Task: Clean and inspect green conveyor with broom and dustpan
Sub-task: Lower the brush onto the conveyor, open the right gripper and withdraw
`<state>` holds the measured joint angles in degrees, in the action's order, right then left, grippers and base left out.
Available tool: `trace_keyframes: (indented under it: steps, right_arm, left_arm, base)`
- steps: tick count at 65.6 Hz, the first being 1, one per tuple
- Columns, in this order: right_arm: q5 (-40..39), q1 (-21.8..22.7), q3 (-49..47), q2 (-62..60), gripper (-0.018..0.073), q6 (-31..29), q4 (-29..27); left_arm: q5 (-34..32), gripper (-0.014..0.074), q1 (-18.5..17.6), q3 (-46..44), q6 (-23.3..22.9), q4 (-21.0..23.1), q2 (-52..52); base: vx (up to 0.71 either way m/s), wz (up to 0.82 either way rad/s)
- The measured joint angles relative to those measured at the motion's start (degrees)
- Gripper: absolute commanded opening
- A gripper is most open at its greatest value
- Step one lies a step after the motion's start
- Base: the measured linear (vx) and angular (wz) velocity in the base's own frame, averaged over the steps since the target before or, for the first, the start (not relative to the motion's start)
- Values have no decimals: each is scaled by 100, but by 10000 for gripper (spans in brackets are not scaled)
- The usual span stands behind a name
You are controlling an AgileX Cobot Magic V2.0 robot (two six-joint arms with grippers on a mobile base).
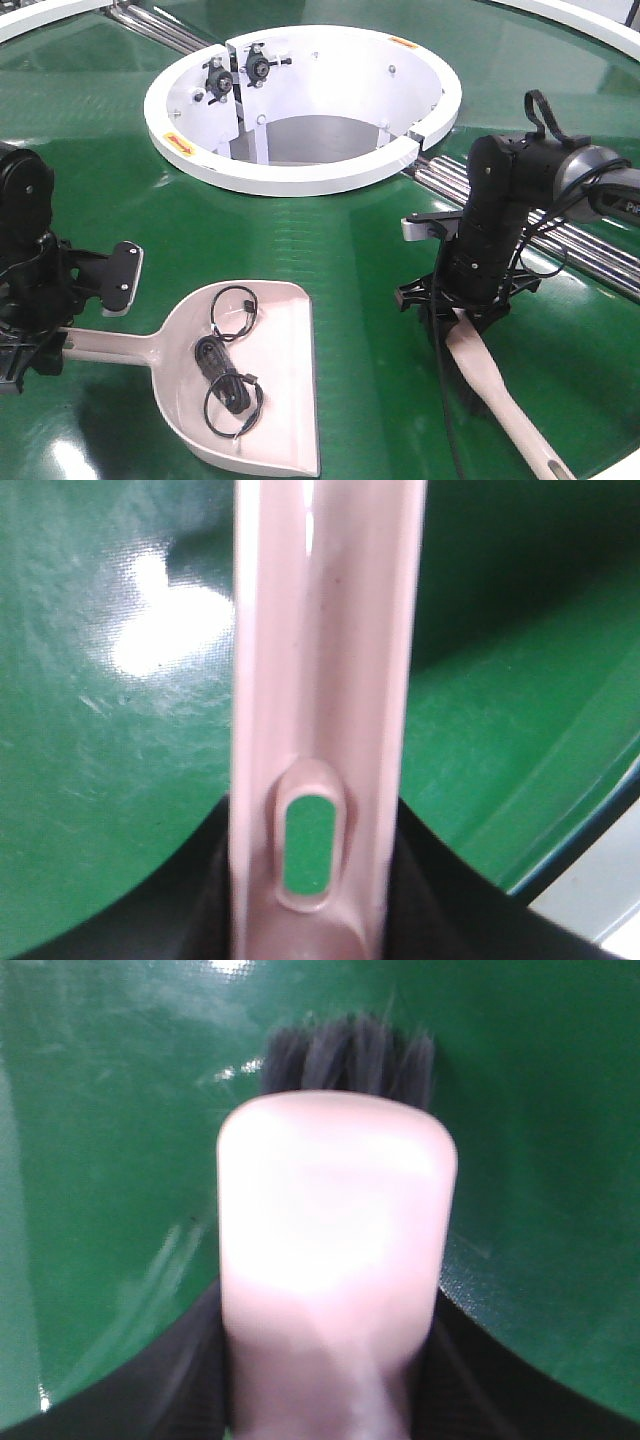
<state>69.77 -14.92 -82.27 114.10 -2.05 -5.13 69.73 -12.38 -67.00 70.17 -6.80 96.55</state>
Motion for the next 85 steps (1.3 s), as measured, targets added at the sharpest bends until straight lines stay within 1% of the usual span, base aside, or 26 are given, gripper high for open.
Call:
trace_keyframes:
  steps: [6, 8, 9, 13, 19, 24, 30, 35, 42, 52, 62, 68, 76, 81, 85]
  right_arm:
    - [0, 0, 0, 0, 333, 0, -2]
    - [0, 0, 0, 0, 388, 0, -7]
    - [0, 0, 0, 0, 399, 0, -9]
    - [-19, 0, 7, 0, 494, 0, 20]
    - [-33, 0, 11, -6, 593, 0, 26]
    - [-110, 0, 13, -65, 655, 5, 32]
    - [-287, 0, 19, -214, 682, 5, 38]
    - [-562, 0, 99, -425, 682, 5, 38]
    - [-1182, 0, 400, -854, 667, -40, 38]
    - [-2555, 0, 1242, -1792, 632, -152, 38]
    - [-4013, 0, 2263, -2822, 576, -416, 38]
    - [-4989, 0, 3003, -3430, 531, -557, 38]
    - [-6028, 0, 3817, -4211, 466, -608, 38]
    - [-6531, 0, 4349, -4667, 406, -622, 38]
    - [-6810, 0, 4687, -5001, 336, -622, 38]
  left_arm:
    - [0, -25, 0, 0, 0, 0, 0]
    - [0, -25, 0, 0, 0, 0, 0]
    - [0, -25, 0, 0, 0, 0, 0]
    - [0, -25, 0, 0, 0, 0, 0]
    - [0, -25, 0, 0, 0, 0, 0]
    - [0, -25, 0, 0, 0, 0, 0]
    - [0, -25, 0, 0, 0, 0, 0]
    - [0, -25, 0, 0, 0, 0, 0]
    - [0, -25, 0, 0, 0, 0, 0]
    - [0, -25, 0, 0, 0, 0, 0]
    - [0, -25, 0, 0, 0, 0, 0]
    - [0, -25, 0, 0, 0, 0, 0]
    - [0, -25, 0, 0, 0, 0, 0]
    - [0, -25, 0, 0, 0, 0, 0]
    - [0, -25, 0, 0, 0, 0, 0]
  base:
    - [0, 0]
    - [0, 0]
    - [0, 0]
    - [0, 0]
    - [0, 0]
    - [0, 0]
    - [0, 0]
    - [0, 0]
    - [0, 0]
    - [0, 0]
    - [0, 0]
    - [0, 0]
    - [0, 0]
    - [0, 0]
    - [0, 0]
